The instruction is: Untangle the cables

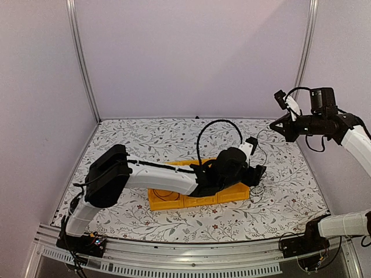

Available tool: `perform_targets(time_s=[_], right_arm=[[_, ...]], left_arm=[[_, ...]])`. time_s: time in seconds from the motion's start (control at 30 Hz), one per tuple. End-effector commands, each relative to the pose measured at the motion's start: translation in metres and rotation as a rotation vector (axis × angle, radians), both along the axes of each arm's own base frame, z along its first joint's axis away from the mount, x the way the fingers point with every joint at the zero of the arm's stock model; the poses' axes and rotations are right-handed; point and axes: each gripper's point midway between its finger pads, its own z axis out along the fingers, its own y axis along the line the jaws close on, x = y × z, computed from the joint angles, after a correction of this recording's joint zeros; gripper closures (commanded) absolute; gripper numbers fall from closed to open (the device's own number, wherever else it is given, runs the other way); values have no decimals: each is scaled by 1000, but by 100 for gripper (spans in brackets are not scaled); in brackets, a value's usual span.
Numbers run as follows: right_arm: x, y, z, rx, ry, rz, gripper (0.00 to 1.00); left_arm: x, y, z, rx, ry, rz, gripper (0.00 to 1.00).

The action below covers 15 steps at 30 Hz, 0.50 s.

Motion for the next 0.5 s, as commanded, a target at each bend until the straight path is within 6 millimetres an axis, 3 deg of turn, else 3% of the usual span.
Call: perform_targets(time_s=[0.0,0.27,0.47], right_arm=[[-42,8,34,45,-14,109,100],[-102,18,121,74,-206,303,100],[-142,20,215,109,-427,395,100]], left_arm=[[-9,-31,25,-132,-44,-17,25],[-2,-54,16,-166,-73,-23,33],[-5,-66,16,-197,-88,-72,43]])
